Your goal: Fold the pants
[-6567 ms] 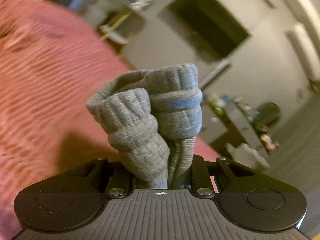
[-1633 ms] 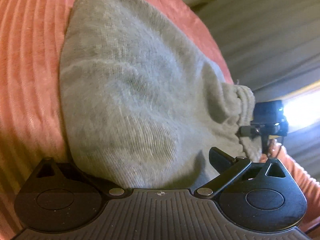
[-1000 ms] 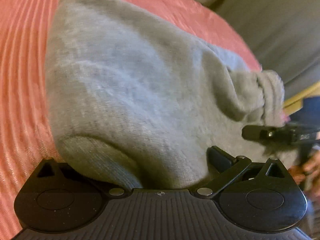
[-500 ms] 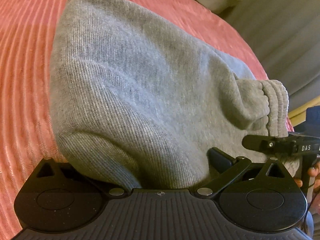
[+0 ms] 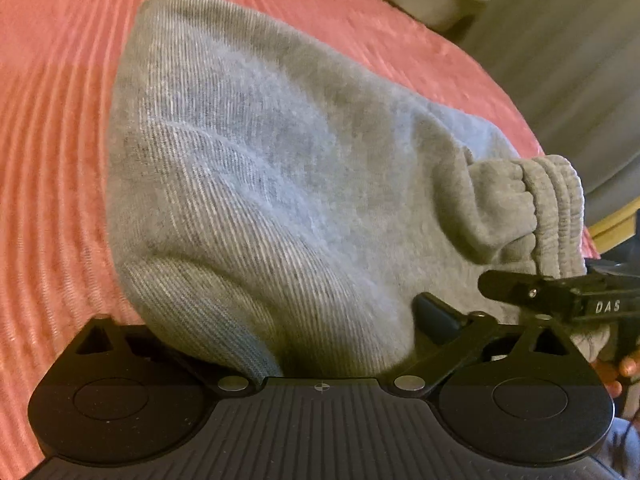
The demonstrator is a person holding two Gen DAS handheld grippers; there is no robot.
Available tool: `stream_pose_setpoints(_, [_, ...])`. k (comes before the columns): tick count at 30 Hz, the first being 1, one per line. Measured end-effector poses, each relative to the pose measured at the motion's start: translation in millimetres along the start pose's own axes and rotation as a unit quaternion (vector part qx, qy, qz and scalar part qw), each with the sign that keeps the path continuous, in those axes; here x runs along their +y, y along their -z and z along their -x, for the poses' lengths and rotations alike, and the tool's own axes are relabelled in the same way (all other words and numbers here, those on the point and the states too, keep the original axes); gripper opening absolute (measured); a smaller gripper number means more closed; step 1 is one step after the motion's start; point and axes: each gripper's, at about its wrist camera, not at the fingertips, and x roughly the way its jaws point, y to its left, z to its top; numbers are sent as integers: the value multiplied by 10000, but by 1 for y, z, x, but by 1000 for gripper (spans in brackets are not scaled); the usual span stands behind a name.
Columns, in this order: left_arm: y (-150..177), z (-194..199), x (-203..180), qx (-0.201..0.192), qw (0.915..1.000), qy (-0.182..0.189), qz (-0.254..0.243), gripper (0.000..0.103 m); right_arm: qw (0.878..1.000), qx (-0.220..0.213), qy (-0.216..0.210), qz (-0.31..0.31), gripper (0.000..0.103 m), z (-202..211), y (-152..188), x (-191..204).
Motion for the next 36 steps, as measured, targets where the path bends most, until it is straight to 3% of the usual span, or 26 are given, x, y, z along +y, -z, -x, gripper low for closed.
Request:
stream_pose_setpoints(1, [2, 6, -3, -116, 9999, -56, -17, 86, 9999, -55, 92, 122, 83, 2, 2, 5])
stream_pose_setpoints(3, [4, 21, -7, -370, 9991, -188, -99, 60, 9996, -149, 151, 194, 76, 8, 4, 11])
stream_pose_setpoints(6, [9, 39, -14, -621, 9972, -342, -227, 48, 9996, -277, 22, -43, 68, 18, 6, 13])
stream_pose_setpoints(10, [11, 53, -27, -719, 9952, -447, -495, 43, 9992, -394, 10, -58, 63, 29, 5, 22])
stream_pose_setpoints(14, [8, 67, -33, -780, 9956, -326, -400, 41, 9983, -573, -114, -75, 62, 44, 5, 30])
stream_pose_setpoints(25, [-42, 96, -55, -1385, 9876, -455, -575, 37, 9930, -1149, -99, 240, 60, 60, -39, 59])
stream_pose_setpoints(31, [-88, 75, -42, -1570, 9857, -473, -394, 37, 9879, -1498, 131, 376, 60, 52, -82, 58])
stream_pose_setpoints(36, [-108, 43, -20, -1498, 9876, -479, 22, 38, 9885, -1439, 293, 351, 60, 21, -113, 50])
